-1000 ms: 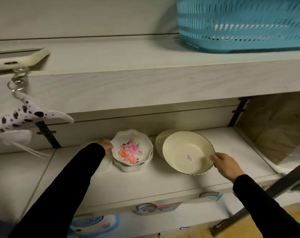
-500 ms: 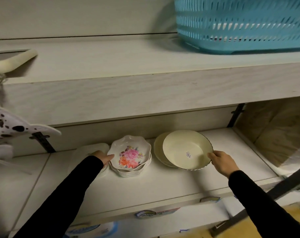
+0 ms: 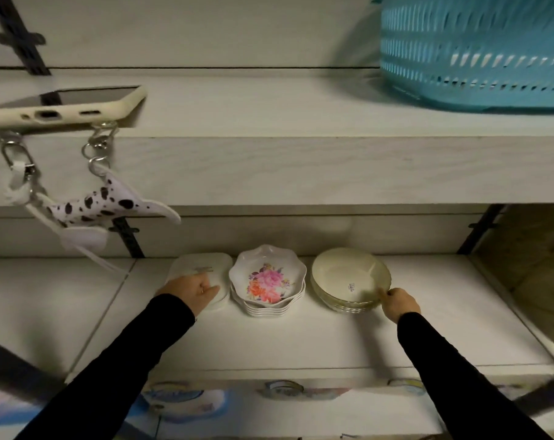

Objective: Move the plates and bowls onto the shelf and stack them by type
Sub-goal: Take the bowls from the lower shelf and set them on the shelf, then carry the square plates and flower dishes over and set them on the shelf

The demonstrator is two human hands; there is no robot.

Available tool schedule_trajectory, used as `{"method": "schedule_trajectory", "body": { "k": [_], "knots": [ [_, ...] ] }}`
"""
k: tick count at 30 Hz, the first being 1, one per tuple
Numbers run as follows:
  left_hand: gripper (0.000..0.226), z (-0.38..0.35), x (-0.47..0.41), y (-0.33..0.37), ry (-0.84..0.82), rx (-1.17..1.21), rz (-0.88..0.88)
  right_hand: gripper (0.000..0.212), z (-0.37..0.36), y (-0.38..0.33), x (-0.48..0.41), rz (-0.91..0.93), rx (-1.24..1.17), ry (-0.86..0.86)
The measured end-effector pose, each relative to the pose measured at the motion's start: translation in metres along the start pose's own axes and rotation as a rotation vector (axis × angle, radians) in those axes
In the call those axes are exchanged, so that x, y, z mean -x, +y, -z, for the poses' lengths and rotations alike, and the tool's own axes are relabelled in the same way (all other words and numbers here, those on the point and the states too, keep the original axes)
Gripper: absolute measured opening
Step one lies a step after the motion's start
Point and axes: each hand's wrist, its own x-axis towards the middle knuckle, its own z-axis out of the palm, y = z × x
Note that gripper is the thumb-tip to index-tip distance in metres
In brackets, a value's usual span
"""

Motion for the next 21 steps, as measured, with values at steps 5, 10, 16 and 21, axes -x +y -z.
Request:
{"method": "schedule_trajectory", "body": {
  "k": [5,10,16,21],
  "knots": [
    [0.038,0.002,0.024,-0.012,0.054,-0.047,0.01,0.052,0.002,0.005,0.009,0.037,0.105,-0.03],
    [0.035,0.001,0.049,-0.022,0.075,-0.053,0.042,0.043,0.008,-0.003,0.036,0.212,0.206,-0.056],
    [0.028,0.004,0.087,-0.04,0.102,-0.074,0.104,0.03,-0.012,-0.034,0.074,0.506,0.25,-0.152],
    [0.026,0.016,0.129,-0.073,0.083,-0.107,0.178,0.027,-0.052,-0.076,0.118,0.761,0.342,-0.213]
  ]
}}
